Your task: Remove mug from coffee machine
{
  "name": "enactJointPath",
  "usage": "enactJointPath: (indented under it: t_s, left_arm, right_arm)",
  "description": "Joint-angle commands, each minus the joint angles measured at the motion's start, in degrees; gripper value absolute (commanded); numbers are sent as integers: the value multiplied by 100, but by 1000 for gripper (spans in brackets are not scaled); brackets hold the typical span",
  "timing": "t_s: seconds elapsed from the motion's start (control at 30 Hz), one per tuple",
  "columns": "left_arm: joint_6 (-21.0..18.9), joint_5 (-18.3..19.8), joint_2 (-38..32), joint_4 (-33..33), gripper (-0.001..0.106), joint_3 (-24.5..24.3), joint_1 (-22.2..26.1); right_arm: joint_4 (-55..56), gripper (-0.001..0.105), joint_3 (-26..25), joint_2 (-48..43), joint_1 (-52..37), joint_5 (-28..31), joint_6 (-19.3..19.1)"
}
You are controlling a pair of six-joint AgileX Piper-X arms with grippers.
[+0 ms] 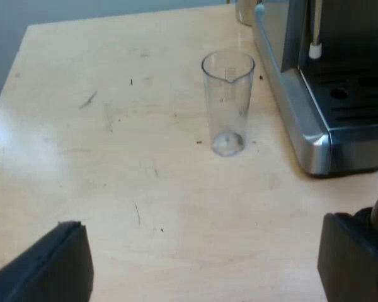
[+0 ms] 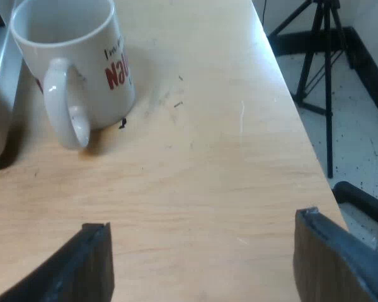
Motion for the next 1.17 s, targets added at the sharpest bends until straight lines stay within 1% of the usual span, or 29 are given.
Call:
enactJointPath:
  t_s: [0.03, 0.17, 1.17]
  left_arm:
    - [-37, 39, -224, -104, 87, -1, 2]
    - [-37, 142, -224, -104, 87, -1, 2]
    - [-37, 140, -237, -104, 87, -1, 2]
  right_arm:
    - [-141, 62, -26, -263, -4, -7, -58]
    - [-160, 62, -26, -263, -4, -7, -58]
    - [-160, 62, -26, -263, -4, -7, -58]
